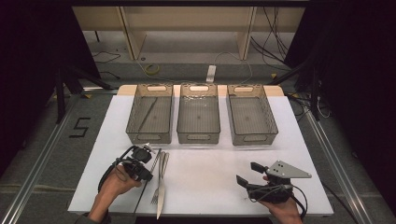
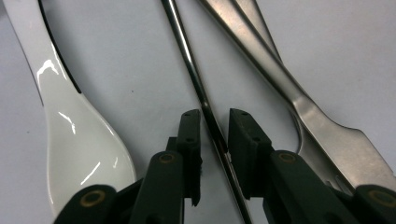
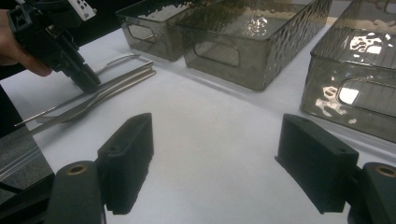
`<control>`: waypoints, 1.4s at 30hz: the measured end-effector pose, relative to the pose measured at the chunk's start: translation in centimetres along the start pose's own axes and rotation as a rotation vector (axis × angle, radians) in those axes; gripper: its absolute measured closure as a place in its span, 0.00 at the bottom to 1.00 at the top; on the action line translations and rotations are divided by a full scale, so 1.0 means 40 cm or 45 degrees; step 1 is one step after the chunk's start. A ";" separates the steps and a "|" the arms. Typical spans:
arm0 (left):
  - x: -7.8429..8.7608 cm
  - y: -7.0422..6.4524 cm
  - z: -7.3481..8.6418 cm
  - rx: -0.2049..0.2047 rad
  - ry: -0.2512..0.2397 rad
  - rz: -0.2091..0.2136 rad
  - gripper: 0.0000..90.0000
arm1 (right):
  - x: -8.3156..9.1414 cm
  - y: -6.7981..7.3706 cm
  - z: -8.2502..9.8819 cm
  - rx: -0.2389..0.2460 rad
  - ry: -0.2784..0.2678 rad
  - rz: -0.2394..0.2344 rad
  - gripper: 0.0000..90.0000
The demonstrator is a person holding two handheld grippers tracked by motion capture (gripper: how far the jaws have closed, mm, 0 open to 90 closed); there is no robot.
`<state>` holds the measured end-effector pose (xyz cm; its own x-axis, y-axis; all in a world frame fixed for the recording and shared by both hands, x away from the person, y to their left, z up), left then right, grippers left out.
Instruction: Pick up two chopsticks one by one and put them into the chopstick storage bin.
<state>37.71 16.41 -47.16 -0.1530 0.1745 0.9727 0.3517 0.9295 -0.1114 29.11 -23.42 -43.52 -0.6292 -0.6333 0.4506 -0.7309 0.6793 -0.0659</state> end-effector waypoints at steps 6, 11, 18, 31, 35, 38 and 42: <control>-0.001 0.007 0.001 0.021 -0.006 0.008 0.87 | 0.000 0.000 0.001 -0.004 0.002 0.000 0.31; -0.001 0.020 -0.001 0.071 -0.005 0.046 0.90 | -0.001 -0.001 0.001 0.000 0.002 0.002 0.31; 0.001 0.039 -0.004 0.094 -0.011 0.051 0.94 | -0.001 0.000 0.000 0.004 0.006 0.002 0.31; 0.034 0.045 -0.004 0.052 -0.083 0.014 0.95 | -0.002 0.000 0.000 0.004 0.007 0.000 0.31; 0.062 0.050 -0.004 0.053 -0.118 0.072 0.95 | -0.002 0.000 0.000 0.004 0.010 0.000 0.31; 0.079 0.050 -0.004 0.047 -0.145 0.106 0.95 | -0.002 0.001 0.000 0.003 0.005 0.000 0.31; 0.108 0.046 -0.006 0.032 -0.186 0.153 0.95 | -0.002 0.000 0.000 0.004 0.006 0.001 0.31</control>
Point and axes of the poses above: each handheld gripper's, and its own axes: x roughly backward along the jaws, z roughly out of its underside, y roughly to its left, the point moved 1 cm from there along -x, roughly forward along the jaws, and after that the axes turned 13 degrees about x, right-handed, at the moved point
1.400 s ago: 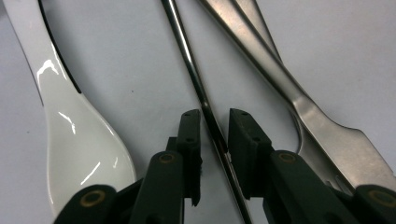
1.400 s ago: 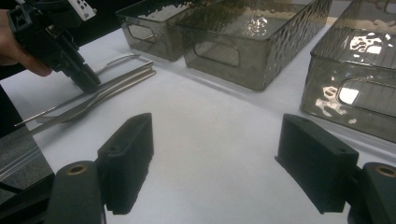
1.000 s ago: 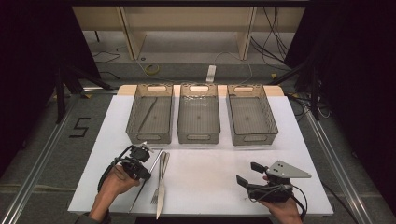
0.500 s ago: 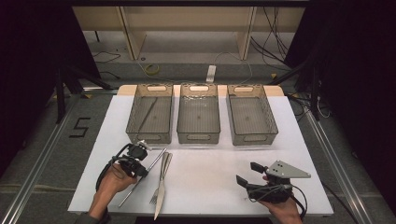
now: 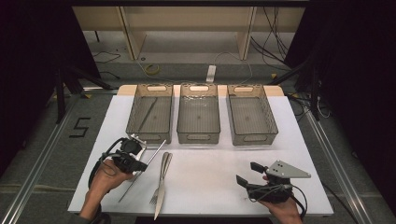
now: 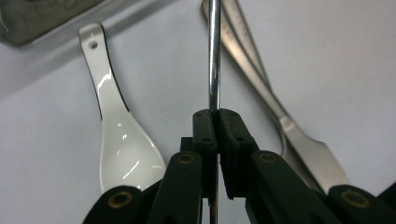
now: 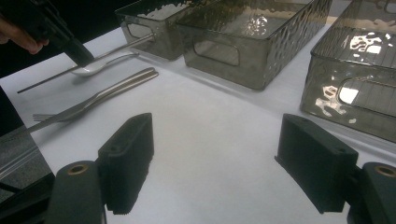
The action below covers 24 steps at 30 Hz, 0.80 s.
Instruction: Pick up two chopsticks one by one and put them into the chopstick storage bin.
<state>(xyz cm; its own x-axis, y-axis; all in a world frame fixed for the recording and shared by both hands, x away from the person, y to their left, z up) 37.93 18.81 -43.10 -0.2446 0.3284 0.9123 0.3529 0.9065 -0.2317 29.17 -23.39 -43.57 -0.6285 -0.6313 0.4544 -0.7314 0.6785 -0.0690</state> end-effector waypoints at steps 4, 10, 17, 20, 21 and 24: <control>0.026 0.001 -0.006 0.003 -0.050 0.070 0.95 | 0.000 -0.001 0.001 -0.001 0.002 0.002 0.31; 0.077 -0.012 -0.017 -0.004 -0.182 0.091 0.95 | 0.001 -0.001 0.000 -0.002 -0.003 0.003 0.31; 0.102 -0.020 -0.059 -0.010 -0.287 0.110 0.95 | 0.000 -0.003 0.002 -0.004 -0.003 0.008 0.31; 0.108 -0.015 -0.081 -0.008 -0.316 0.122 0.95 | 0.000 -0.003 0.003 -0.011 -0.005 0.006 0.31; 0.110 -0.013 -0.090 -0.010 -0.325 0.118 0.95 | 0.000 -0.004 0.003 -0.012 -0.004 0.006 0.31; 0.118 -0.006 -0.119 0.006 -0.371 0.119 0.95 | -0.001 -0.005 0.005 -0.014 -0.001 0.009 0.31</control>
Point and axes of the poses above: each handheld gripper's, and its own axes: x roughly backward along the jaws, z roughly out of its underside, y roughly to its left, the point moved 1 cm from there along -x, roughly forward along the jaws, and after that the axes turned 13 degrees about x, right-handed, at the moved point
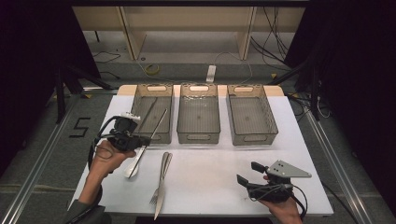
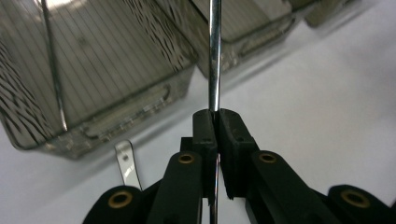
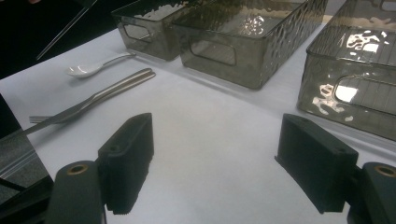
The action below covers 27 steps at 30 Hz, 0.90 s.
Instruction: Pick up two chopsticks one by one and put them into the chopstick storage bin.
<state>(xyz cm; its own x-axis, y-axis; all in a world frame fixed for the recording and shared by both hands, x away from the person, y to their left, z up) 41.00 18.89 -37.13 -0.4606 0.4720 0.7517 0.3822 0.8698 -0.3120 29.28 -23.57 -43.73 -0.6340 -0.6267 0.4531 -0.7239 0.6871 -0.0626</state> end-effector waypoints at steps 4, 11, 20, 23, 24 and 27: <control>0.000 0.004 -0.042 0.005 -0.037 0.000 0.95 | 0.002 -0.001 0.000 -0.006 -0.002 0.003 0.31; 0.014 0.006 -0.107 0.000 -0.117 -0.008 0.95 | 0.002 -0.002 0.000 -0.006 -0.003 0.002 0.31; 0.009 0.030 -0.167 0.010 -0.180 -0.032 0.95 | 0.004 -0.003 0.000 -0.008 -0.007 0.008 0.31; -0.002 0.040 -0.187 0.022 -0.191 -0.042 0.95 | 0.004 -0.002 0.000 -0.008 -0.005 0.006 0.31; -0.006 0.043 -0.192 0.022 -0.198 -0.046 0.95 | 0.003 -0.002 0.000 -0.006 -0.006 0.007 0.31; -0.023 0.052 -0.208 0.006 -0.196 -0.071 0.95 | 0.004 -0.004 0.000 -0.009 -0.007 0.007 0.31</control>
Point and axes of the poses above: each handheld gripper's, and its own axes: x roughly backward along the jaws, z roughly out of its underside, y roughly to its left, the point moved 1 cm from there along -x, roughly forward along the jaws, and after that the axes turned 13 degrees about x, right-handed, at the moved point
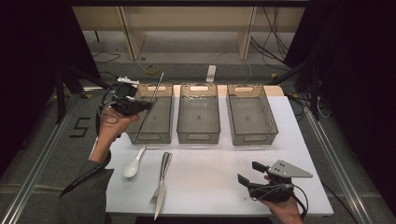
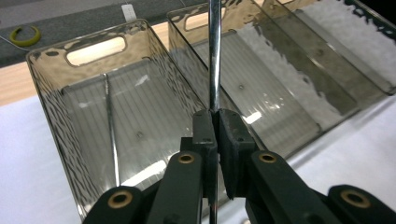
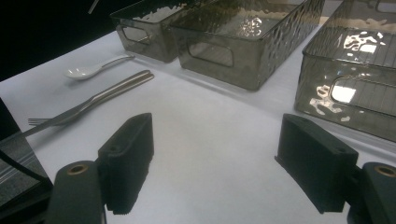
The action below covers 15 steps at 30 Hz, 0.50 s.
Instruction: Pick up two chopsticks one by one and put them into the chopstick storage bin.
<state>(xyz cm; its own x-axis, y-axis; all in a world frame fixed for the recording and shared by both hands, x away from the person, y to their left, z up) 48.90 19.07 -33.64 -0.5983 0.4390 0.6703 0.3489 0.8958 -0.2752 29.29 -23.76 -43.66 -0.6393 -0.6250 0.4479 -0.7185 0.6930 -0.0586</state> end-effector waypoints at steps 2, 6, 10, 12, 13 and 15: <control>-0.013 0.007 -0.008 -0.001 0.011 -0.019 0.95 | 0.000 -0.001 0.000 0.001 0.001 0.000 0.31; -0.025 0.020 -0.021 0.003 -0.006 -0.040 0.95 | 0.001 -0.001 0.000 0.000 -0.001 -0.001 0.31; -0.042 0.043 -0.032 0.027 -0.018 -0.066 0.95 | 0.000 0.000 0.000 0.001 0.000 -0.001 0.31; -0.049 0.054 -0.037 0.040 -0.022 -0.080 0.95 | 0.001 0.001 0.000 0.002 -0.001 -0.002 0.31; -0.053 0.060 -0.039 0.046 -0.031 -0.085 0.95 | 0.000 0.000 0.000 0.003 -0.001 -0.002 0.31; -0.056 0.067 -0.042 0.046 -0.026 -0.090 0.95 | 0.000 0.000 0.000 -0.001 0.000 -0.003 0.31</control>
<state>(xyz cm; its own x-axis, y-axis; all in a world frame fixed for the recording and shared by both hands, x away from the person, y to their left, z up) 52.39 20.36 -34.72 -0.6356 0.3752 0.6747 0.2789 0.9265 -0.2525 29.30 -23.77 -43.66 -0.6377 -0.6264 0.4482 -0.7197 0.6919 -0.0569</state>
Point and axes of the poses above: each handheld gripper's, and its own axes: x roughly backward along the jaws, z roughly out of its underside, y roughly to its left, the point moved 1 cm from there along -x, roughly forward along the jaws, and after that the axes turned 13 degrees about x, right-handed, at the moved point
